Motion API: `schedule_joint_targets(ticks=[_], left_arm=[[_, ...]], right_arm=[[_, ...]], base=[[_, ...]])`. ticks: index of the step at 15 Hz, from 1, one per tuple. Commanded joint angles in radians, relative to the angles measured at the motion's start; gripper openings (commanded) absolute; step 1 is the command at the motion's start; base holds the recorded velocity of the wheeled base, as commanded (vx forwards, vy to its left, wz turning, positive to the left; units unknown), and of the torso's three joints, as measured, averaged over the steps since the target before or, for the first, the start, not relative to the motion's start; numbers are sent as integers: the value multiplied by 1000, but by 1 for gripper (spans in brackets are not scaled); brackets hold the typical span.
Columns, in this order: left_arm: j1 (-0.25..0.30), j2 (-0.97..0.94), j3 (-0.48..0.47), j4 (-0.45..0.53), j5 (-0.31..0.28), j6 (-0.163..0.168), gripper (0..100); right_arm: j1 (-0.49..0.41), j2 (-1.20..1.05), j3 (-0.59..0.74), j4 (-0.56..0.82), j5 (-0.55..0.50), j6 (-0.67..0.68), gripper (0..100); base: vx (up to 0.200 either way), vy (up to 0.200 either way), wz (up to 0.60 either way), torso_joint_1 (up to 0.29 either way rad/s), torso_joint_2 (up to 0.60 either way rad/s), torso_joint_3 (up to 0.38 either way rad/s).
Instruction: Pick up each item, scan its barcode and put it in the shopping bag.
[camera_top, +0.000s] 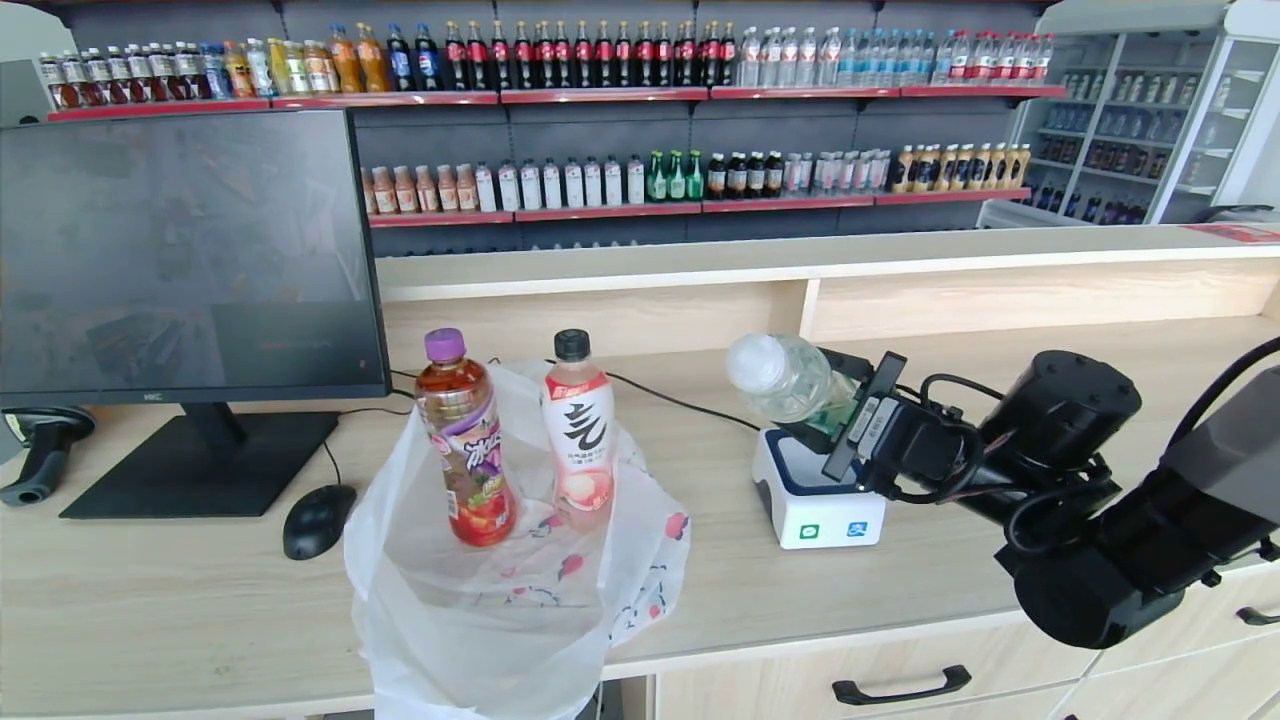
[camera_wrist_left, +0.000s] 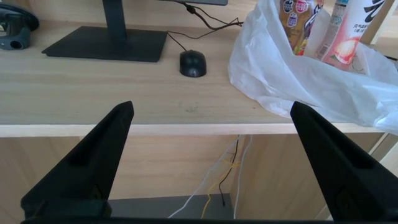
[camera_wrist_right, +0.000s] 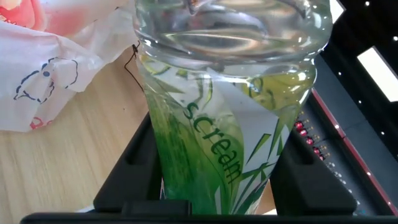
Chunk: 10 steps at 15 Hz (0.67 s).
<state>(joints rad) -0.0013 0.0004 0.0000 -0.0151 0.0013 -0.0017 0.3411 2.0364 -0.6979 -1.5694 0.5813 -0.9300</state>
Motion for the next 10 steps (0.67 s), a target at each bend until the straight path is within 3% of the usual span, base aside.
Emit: schedule_joint_targets(ticks=[1, 10], left_arm=[[1, 0, 0, 0, 0, 0, 100], [0, 0, 0, -2, 0, 0, 100]], right_arm=[[-1, 1, -2, -1, 0, 0, 0], [-1, 1, 5, -1, 2, -6, 0]], base=[[0, 0, 0, 0, 0, 0], [0, 0, 0, 0, 0, 0]])
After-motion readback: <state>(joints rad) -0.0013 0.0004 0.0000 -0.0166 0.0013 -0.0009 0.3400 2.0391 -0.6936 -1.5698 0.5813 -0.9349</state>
